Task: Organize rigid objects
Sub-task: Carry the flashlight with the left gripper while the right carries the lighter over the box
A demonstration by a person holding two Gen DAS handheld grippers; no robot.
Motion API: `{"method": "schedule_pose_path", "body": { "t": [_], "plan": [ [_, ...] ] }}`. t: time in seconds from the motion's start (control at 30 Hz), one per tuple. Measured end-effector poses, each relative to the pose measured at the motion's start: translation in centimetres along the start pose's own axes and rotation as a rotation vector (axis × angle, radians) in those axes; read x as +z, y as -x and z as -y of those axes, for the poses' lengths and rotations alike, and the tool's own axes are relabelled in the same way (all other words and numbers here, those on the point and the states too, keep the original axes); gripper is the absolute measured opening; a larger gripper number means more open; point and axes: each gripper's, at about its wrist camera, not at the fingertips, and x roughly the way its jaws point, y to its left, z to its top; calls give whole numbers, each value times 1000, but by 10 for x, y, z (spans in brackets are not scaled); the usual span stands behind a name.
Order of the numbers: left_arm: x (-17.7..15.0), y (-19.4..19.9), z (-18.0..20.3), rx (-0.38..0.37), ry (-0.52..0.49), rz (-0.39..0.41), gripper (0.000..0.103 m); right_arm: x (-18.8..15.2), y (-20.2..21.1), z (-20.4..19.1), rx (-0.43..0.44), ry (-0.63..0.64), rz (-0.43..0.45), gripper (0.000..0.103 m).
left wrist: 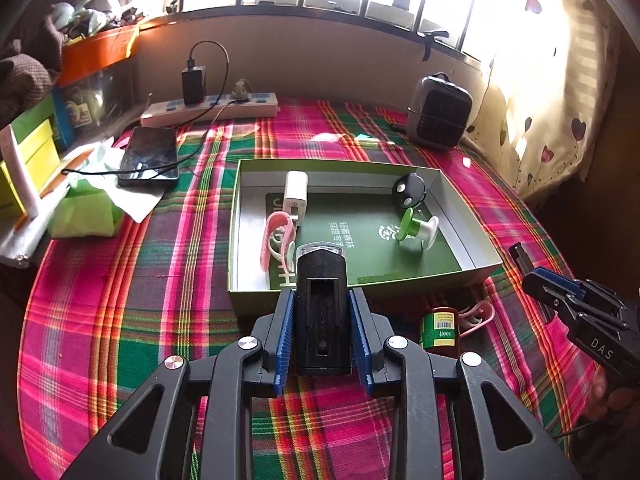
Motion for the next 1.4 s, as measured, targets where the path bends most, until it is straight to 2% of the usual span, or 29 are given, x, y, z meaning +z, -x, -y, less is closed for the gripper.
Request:
{"method": "schedule_pose_path", "body": {
  "t": [0.3, 0.63, 1.17, 1.4],
  "plan": [
    [19, -12, 5, -30, -11, 2, 26, 29, -20, -10, 41, 8, -14, 24],
    [39, -39, 5, -40, -12, -17, 26, 57, -53, -14, -10, 15, -42, 24],
    [60, -87, 7, -31, -26, -73, 26, 68, -96, -12, -61, -2, -103, 24],
    [64, -98, 9, 7, -55, -76, 26, 69, -104, -17, -64, 19, -108, 24]
  ]
}}
